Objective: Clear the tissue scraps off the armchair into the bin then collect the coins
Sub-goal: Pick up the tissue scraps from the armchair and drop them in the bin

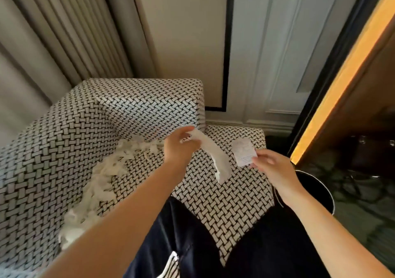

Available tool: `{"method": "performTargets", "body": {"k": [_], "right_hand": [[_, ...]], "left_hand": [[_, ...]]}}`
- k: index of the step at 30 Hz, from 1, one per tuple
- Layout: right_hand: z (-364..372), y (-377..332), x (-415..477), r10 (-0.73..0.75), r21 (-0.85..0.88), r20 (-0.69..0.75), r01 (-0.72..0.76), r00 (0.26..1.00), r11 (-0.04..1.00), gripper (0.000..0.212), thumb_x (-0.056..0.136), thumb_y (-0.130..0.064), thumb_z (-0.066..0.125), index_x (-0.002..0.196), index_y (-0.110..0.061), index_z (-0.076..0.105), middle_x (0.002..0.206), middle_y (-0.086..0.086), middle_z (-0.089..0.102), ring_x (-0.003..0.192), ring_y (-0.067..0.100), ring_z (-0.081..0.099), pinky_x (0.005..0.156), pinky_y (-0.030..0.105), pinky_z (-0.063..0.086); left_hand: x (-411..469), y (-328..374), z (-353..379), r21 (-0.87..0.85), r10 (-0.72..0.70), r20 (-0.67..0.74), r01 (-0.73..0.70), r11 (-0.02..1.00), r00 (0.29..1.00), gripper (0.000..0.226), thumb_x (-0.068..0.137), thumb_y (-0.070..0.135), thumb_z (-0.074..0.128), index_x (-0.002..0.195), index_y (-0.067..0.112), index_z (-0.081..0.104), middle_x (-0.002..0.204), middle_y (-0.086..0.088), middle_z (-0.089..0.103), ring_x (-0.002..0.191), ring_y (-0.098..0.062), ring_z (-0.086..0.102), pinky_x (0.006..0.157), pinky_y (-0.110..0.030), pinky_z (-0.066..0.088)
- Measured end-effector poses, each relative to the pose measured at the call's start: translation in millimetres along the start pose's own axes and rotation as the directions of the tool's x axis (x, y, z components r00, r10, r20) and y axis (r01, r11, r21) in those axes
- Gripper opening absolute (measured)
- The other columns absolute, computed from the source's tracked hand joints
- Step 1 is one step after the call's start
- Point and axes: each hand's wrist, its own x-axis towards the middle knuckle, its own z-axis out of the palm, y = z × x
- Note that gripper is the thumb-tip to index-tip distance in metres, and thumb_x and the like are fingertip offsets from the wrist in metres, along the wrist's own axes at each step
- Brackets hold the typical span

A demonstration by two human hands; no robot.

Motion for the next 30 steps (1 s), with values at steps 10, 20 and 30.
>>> {"method": "performTargets", "body": {"k": [10,20,30], "right_hand": [[-130,86,19,0.274,0.059,-0.268,-0.268,0.924,0.962,0.021,0.088,-0.005,0.06,0.082,-0.023,0.067,0.091,0.003,0.07,0.085,0.014,0.065,0.075,0.026,0.048],[-173,176,39,0.516,0.191,-0.506,-0.494,0.691,0.848,0.015,0.087,-0.008,0.059,0.096,-0.012,0.07,0.09,0.005,0.071,0.083,0.016,0.066,0.082,0.036,0.052],[-152,206,70,0.666,0.266,-0.42,-0.618,0.616,0.74,0.019,0.088,-0.02,0.061,0.107,-0.02,0.067,0.1,-0.001,0.067,0.103,0.021,0.062,0.099,0.043,0.046]], "left_hand": [[24,-22,187,-0.075,-0.28,0.236,0.305,0.95,0.931,0.035,0.083,-0.01,0.057,0.101,0.018,0.065,0.092,-0.003,0.059,0.081,-0.017,0.059,0.088,-0.033,0.053],[30,-55,296,0.118,-0.406,0.584,0.421,0.899,0.703,0.053,0.086,0.0,0.057,0.129,0.031,0.05,0.14,-0.007,0.037,0.111,-0.019,0.045,0.078,-0.021,0.04],[36,-93,261,0.368,-0.526,0.608,0.376,0.85,0.595,0.038,0.096,0.015,0.047,0.133,0.025,0.048,0.128,-0.002,0.05,0.111,-0.015,0.047,0.1,-0.033,0.036]]}}
